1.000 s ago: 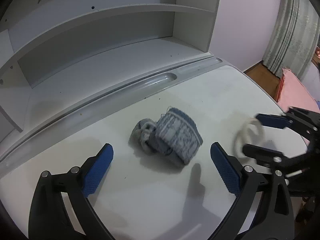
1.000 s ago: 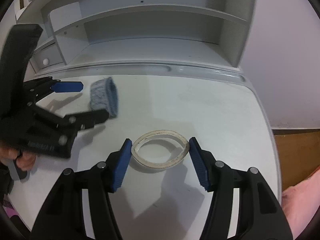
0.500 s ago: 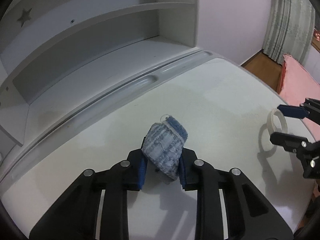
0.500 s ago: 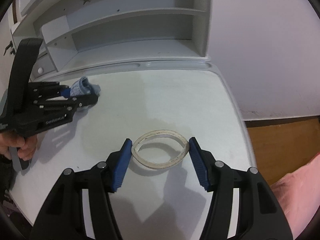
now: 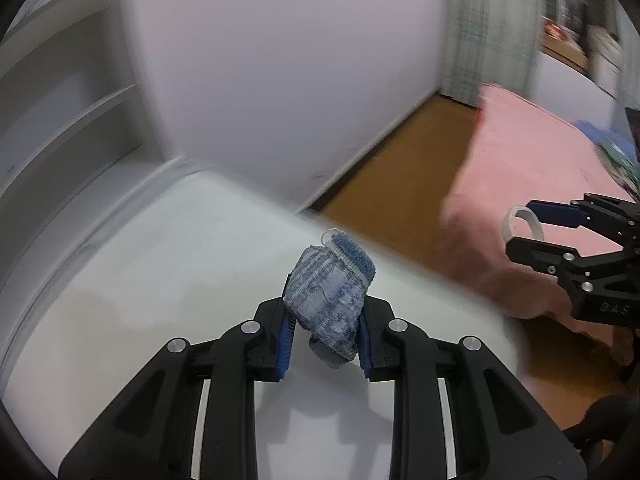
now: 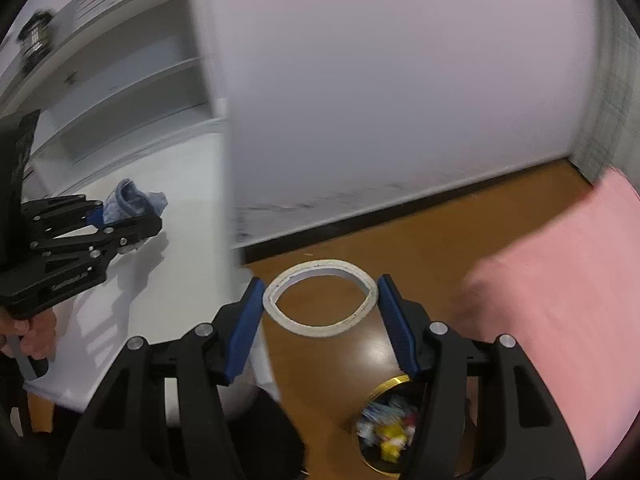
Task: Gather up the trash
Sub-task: 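Carry cloth and tape ring over the bin and open both tools to drop them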
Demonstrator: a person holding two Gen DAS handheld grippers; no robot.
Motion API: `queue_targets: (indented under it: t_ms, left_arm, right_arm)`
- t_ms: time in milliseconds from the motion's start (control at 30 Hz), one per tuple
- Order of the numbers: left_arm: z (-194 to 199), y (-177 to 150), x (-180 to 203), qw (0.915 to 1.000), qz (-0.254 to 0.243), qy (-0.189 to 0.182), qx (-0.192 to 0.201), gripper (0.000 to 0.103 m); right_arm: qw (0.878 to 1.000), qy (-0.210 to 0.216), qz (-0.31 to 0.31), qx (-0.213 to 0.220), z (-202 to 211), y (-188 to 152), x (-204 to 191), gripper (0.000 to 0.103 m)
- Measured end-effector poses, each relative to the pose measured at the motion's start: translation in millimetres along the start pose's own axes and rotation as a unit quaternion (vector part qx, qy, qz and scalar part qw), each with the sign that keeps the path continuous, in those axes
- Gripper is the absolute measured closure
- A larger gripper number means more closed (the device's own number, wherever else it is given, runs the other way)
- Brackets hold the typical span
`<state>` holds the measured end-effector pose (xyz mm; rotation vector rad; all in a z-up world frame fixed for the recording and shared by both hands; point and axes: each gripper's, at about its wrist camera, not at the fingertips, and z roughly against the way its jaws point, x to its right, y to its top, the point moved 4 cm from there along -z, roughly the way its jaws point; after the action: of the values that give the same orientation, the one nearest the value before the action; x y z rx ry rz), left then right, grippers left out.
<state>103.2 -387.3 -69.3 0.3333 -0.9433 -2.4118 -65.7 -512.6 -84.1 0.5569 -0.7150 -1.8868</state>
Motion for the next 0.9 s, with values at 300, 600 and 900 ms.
queue_targets:
  t_ms: [300, 600, 900]
  left_arm:
    - [-28.7, 15.9, 174.8, 0.9906, -0.097, -0.096, 0.008, 0.078]
    - [-153.5, -56.3, 246.4, 0.9771, -0.118, -0.157, -0.082, 0.078]
    - [-229.7, -116.0, 244.7, 0.9699, -0.099, -0.162, -0.153, 0.078]
  right_arm:
    - [0.993, -0.069, -0.100, -0.004, 37.0, -81.8, 129.3, 0.046]
    - [0.982, -0.073, -0.164, -0.056, -6.0, -166.4, 186.3, 0.046]
    - [0.974, -0.067, -0.184, -0.114, -69.4, -225.1, 199.1, 0.046]
